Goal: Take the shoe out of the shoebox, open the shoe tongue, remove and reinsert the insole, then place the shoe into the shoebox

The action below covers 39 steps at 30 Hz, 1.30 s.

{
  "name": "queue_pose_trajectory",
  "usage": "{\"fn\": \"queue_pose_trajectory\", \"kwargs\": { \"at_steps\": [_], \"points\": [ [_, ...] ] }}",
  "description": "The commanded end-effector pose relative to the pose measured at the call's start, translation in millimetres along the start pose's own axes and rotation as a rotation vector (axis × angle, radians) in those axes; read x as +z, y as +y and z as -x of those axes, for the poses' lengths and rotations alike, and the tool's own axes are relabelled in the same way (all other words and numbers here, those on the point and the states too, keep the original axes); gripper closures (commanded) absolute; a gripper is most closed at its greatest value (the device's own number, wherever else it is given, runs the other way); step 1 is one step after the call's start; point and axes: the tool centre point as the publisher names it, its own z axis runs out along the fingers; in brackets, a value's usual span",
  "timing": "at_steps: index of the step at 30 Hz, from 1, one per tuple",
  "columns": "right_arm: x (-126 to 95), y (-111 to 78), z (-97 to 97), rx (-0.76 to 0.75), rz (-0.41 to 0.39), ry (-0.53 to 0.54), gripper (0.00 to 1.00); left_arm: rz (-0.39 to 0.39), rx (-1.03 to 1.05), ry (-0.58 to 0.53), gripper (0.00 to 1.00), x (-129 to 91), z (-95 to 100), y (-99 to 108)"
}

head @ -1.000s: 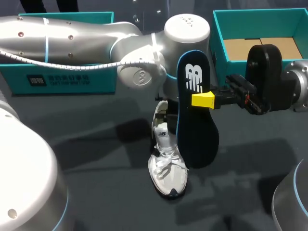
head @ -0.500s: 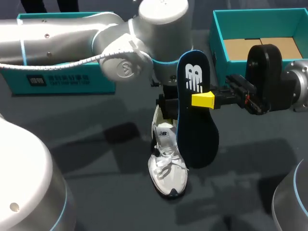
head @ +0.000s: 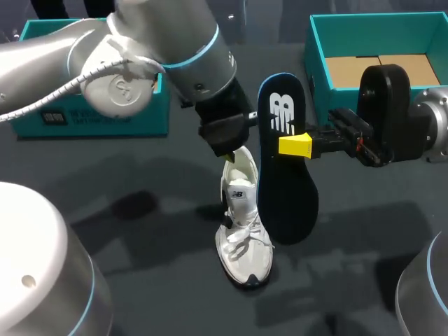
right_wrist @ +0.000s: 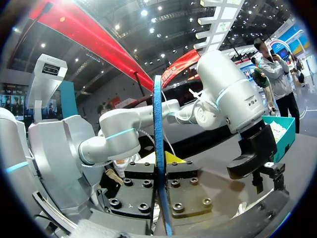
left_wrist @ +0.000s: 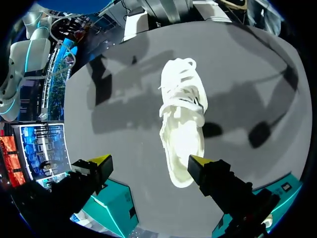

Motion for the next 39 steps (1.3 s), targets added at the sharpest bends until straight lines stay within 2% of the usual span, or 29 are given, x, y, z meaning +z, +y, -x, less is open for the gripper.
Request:
{"fn": "queue_pose_trajectory", "kwargs": {
  "at_steps": [1, 5, 9, 20, 22, 26, 31, 34, 37, 39],
  "points": [
    [0.7, -0.9, -1.0, 0.001, 0.0, -0.003, 1.0, 0.051, -0.002, -0.1, 0.0, -0.5, 0.0, 1.4],
    [0.7, -0.9, -1.0, 0.001, 0.0, -0.003, 1.0, 0.045, -0.01, -0.237, 0.0, -3.5, 13.7, 15.2],
    [0.7, -0.9, -1.0, 0.001, 0.0, -0.003, 1.0, -0.006, 0.011, -0.47, 0.0, -25.7, 26.1, 22.3],
    [0.7, -0.9, -1.0, 0.001, 0.0, -0.003, 1.0, -0.006, 0.011, -0.47, 0.0, -25.7, 26.1, 22.3],
    [0.7, -0.9, -1.0, 0.001, 0.0, -0.003, 1.0, -0.029, -0.019, -0.551, 0.0, -31.0, 26.3, 25.1],
    [0.7, -0.9, -1.0, 0.001, 0.0, -0.003, 1.0, -0.008, -0.055, -0.643, 0.0, -39.7, 23.0, 29.3],
    [-13.7, 7.3, 28.9, 0.106, 0.01, 0.031, 1.0, 0.006, -0.054, -0.707, 0.0, -45.1, 17.7, 30.7],
    [-21.1, 4.9, 47.6, 0.189, 0.025, 0.045, 1.0, 0.021, -0.038, -0.771, 0.0, -50.0, 17.5, 26.6],
    [-31.0, 1.4, 64.5, 0.238, 0.09, 0.048, 1.0, 0.021, -0.024, -0.866, 0.0, -56.5, 20.8, 26.3],
    [-35.0, -0.3, 69.3, 0.242, 0.091, 0.012, 1.0, 0.024, -0.016, -0.89, 0.0, -59.4, 22.5, 27.6]
  ]
}}
